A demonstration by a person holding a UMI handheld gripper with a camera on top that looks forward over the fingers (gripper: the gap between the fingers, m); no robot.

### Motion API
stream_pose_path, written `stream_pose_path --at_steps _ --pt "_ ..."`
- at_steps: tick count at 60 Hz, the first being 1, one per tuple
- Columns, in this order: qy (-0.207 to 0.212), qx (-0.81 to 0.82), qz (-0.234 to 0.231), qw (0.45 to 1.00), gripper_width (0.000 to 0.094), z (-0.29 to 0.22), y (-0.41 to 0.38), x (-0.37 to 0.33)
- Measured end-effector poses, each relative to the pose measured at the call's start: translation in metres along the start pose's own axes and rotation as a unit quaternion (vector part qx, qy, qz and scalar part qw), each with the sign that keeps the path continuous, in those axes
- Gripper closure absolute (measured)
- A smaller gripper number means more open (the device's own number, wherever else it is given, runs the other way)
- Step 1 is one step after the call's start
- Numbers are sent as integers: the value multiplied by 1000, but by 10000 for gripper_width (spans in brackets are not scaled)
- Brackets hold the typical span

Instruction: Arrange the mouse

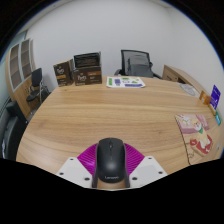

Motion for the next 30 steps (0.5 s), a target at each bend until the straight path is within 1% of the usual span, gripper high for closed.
stream_pose_path --at_steps 3,6,10,14,18,23,27,30 --pt "-9 3 5 1000 572 -2 3 -6" --pt "-2 2 4 1000 607 -12 5 -15" --pt "26 0 10 1000 606 -35 14 -33" --pt "38 3 8 999 607 -63 28 -51" --pt "60 20 11 998 607 -96 50 -68" --pt "95 27 36 994 607 -139 91 -84" --pt "119 31 65 990 607 -167 134 -93" --pt "128 32 89 987 608 -182 169 -95"
Point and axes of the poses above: the point between the fingertips, and its own axes, seen from behind it with the camera up: y to the right, z down, x forward, the way the camera looks, the point moved 9 cm from there along -x, backward, against the way the camera looks, and after that the axes turned 13 degrees about x, right-handed, at the moved point
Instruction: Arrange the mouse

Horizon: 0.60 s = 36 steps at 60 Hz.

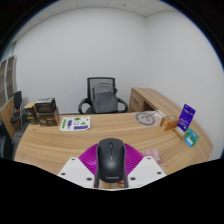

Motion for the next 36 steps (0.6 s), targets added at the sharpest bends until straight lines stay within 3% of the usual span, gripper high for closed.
stream_pose_path --at_steps 8,16,31,36 --pt "-9 18 39 999 609 -4 76 32" --pt "-40 19 52 998 609 37 128 69" --pt "-88 16 49 995 610 108 155 100" --pt "-81 23 37 996 504 113 156 101"
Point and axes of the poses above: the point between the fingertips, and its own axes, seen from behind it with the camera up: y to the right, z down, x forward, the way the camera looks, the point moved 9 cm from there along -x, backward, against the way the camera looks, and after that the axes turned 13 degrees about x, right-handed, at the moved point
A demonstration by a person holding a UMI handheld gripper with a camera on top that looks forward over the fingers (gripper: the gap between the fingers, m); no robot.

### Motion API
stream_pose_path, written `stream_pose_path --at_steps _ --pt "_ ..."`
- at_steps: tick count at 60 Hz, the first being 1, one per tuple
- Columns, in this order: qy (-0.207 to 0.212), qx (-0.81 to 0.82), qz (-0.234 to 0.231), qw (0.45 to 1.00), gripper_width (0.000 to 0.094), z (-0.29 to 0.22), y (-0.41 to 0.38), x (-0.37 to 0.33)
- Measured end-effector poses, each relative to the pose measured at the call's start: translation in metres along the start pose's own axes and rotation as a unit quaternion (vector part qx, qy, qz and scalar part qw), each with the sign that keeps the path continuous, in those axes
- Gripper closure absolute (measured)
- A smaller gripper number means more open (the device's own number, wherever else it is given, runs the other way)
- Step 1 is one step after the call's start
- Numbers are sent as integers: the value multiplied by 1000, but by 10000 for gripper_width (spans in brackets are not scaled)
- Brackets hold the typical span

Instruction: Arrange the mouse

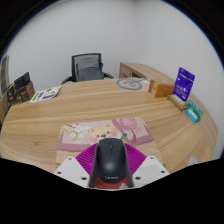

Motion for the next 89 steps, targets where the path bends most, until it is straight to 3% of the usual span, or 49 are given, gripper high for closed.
stream_pose_path --at_steps 3,4,7,10,14,27,48,64,89 --pt "-10 3 -4 1000 435 2 1 -2" --pt "-10 3 -3 1000 371 1 2 -2" --pt "-12 0 1 1000 55 -3 3 -9" --pt "-1 -5 5 1000 107 -13 4 -22" --pt "14 -6 -6 1000 59 -29 -2 -52" --pt "39 -2 -46 998 74 -60 -35 -207" --pt "37 -16 -88 995 70 -5 -69 -410" --pt "27 -45 -94 994 71 42 -70 -460" --pt "32 -54 -84 995 72 61 -56 -482"
Point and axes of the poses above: the point between the fingertips, and its own axes, seen from behind it with the camera up: y to the right, z down, x forward, the way the camera looks, the point moved 9 cm from there along -x, backward, against the way the camera looks, and after that the axes turned 13 degrees about x, right-handed, at the moved point
